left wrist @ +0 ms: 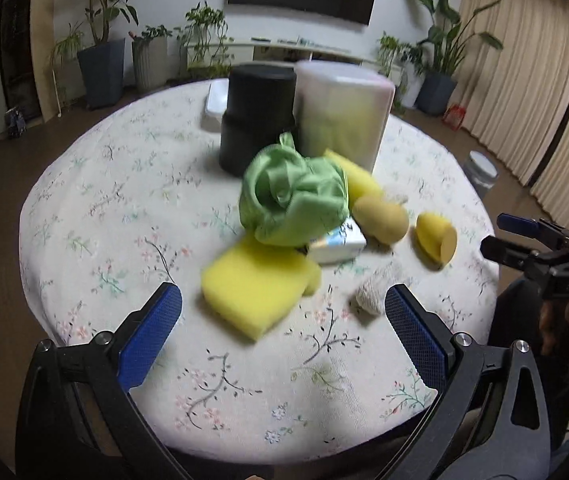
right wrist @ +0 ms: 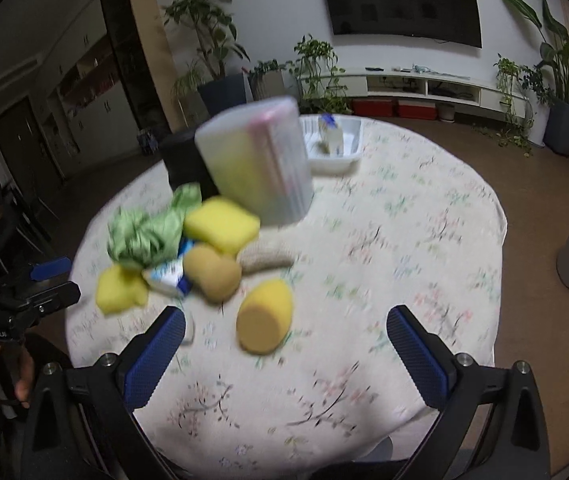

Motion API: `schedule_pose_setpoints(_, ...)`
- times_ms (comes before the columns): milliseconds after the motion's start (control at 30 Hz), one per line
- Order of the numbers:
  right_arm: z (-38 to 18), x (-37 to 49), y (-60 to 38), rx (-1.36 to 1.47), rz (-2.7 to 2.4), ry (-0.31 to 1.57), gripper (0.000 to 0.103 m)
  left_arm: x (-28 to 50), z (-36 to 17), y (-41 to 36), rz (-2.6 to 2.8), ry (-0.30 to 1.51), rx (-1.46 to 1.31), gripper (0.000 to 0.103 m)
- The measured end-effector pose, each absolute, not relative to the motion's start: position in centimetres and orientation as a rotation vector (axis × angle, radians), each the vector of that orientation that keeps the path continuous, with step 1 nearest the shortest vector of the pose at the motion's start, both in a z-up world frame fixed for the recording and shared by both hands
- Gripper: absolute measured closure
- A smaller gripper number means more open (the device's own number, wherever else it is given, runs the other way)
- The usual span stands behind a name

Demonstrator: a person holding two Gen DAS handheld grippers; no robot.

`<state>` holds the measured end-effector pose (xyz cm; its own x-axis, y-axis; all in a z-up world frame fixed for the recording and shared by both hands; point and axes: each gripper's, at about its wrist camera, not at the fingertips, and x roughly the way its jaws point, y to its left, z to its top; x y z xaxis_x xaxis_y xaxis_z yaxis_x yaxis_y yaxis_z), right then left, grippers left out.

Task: Organize soft objects
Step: 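Move both tools back over the remaining items on the table, then grasp the yellow sponge with the left tool while the right tool grasps the yellow makeup sponge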

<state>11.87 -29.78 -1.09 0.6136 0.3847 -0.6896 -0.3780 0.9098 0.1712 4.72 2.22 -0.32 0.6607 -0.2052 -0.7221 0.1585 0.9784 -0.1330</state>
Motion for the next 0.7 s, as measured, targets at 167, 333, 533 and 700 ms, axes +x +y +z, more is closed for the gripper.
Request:
schedule_pose_setpoints(167,-2.7,11.8,-28.1,-0.057,0.409,0.824,0.0,5.6,-1.1,1.8,-0.168,0.844,-0.018,0.0)
schedule_pose_setpoints(333,-3.2,13.1,-27.4,-0.073,0.373,0.838,0.003,7.4,-1.6,2.5,-0.13,0.874,-0.028,0.0)
schedule_pose_setpoints(533,-4.9,14.7,-25.9,-0.111,0.368,0.883,0.01,8.1,-2.9,2.6,-0.121,0.91,-0.032,0.0)
schedule_pose_setpoints(700,-5.8,15.0,-25.9,-0.102,0.368,0.901,0.011,8.6,-3.2,2.8,-0.128,0.917,-0.052,0.0)
